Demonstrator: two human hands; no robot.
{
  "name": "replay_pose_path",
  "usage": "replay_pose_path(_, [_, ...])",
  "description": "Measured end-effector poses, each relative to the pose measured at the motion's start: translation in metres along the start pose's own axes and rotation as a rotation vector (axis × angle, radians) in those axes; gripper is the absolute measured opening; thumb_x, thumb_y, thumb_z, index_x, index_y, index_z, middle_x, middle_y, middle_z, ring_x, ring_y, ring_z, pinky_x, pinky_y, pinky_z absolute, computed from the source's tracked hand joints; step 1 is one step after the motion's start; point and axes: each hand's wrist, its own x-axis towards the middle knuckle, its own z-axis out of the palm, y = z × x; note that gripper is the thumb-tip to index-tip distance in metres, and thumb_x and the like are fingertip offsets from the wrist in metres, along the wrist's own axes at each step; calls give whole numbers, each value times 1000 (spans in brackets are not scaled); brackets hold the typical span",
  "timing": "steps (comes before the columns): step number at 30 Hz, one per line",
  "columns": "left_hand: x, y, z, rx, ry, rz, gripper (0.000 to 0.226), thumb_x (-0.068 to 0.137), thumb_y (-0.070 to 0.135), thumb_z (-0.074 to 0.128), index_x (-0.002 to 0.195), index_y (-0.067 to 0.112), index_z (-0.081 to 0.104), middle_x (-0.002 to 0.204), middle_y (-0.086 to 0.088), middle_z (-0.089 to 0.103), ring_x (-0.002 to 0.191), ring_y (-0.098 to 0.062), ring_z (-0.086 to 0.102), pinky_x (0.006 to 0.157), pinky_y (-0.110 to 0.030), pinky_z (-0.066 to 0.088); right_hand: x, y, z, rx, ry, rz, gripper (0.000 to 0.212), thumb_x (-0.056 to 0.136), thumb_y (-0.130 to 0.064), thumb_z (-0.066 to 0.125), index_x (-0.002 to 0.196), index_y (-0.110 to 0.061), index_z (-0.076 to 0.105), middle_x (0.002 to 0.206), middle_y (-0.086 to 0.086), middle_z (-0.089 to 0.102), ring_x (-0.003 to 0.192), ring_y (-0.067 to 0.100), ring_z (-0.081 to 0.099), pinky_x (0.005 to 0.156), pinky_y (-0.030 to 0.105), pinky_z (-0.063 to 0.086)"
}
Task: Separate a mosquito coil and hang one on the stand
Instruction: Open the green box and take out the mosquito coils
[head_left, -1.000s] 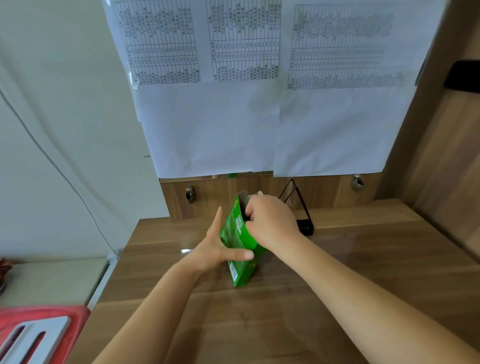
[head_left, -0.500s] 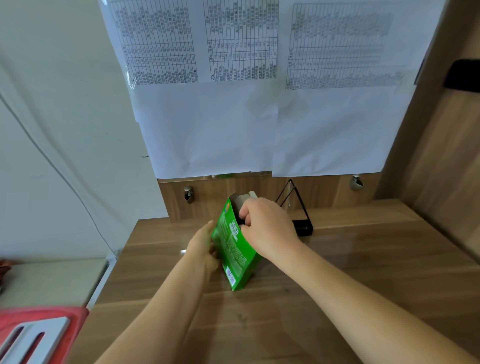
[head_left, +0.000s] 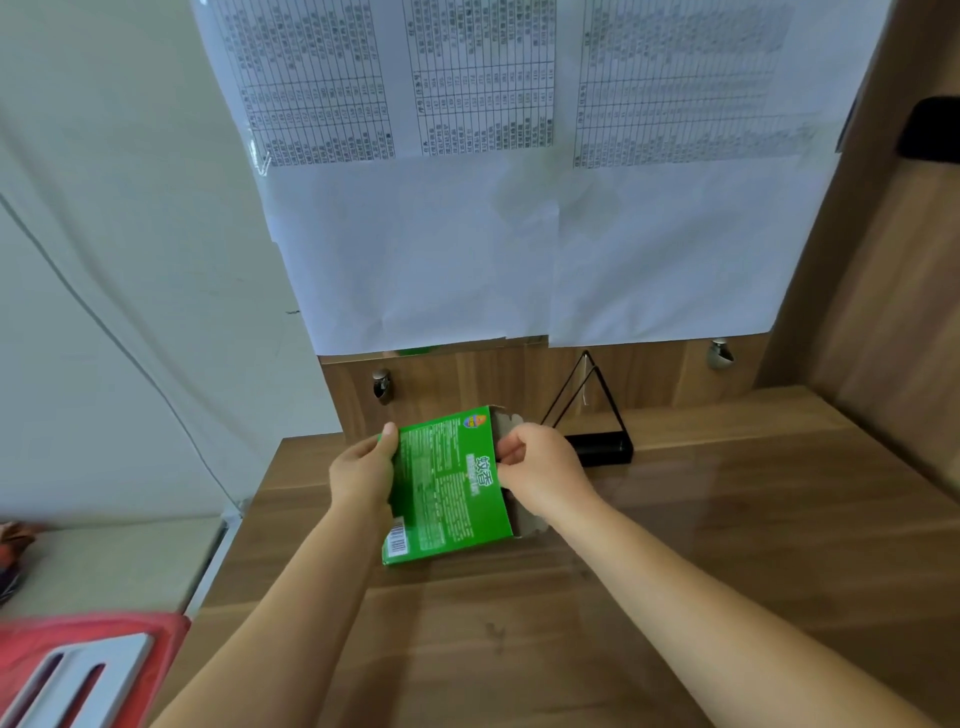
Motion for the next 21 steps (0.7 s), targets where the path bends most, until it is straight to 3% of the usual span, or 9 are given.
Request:
replay_pose_path(5, [6, 0, -13, -24, 33, 3, 29, 86, 30, 75, 108, 13, 71, 103, -10, 72, 98, -31, 69, 93, -50, 55, 1, 5, 12, 217, 55, 131, 20, 82, -15, 73, 78, -25, 57, 91, -2, 64, 93, 20, 64, 85, 43, 56])
replay_pose_path(11, [11, -4, -20, -70, 27, -45, 34, 83, 31, 77, 111, 12, 71, 103, -12, 73, 93, -32, 71, 88, -51, 57, 2, 8, 13, 470, 88, 270, 15, 85, -13, 72, 92, -19, 60, 101, 3, 65, 97, 21, 62, 92, 48, 54])
replay_pose_path(14, [12, -6, -22, -82, 30, -46, 35, 83, 30, 77, 112, 11, 71, 104, -13, 73, 95, -33, 71, 90, -52, 56, 2, 10, 13, 586, 59, 319, 25, 88, -8, 68, 112, -13, 64, 112, 7, 67, 108, 27, 62, 97, 50, 52])
replay_pose_path(18, [16, -5, -26, -87, 40, -50, 35, 83, 30, 77, 111, 10, 71, 105, -13, 73, 94, -32, 70, 90, -51, 56, 5, 13, 14, 720, -12, 339, 16, 93, -4, 59, 100, -9, 72, 102, 15, 73, 100, 31, 68, 95, 51, 53])
replay_pose_path(21, [17, -5, -28, -84, 40, -45, 30, 83, 30, 77, 106, 12, 71, 103, -13, 73, 94, -32, 71, 91, -51, 56, 5, 15, 15, 721, -75, 340, 12, 88, -5, 67, 99, -7, 71, 100, 14, 74, 99, 30, 69, 95, 52, 53])
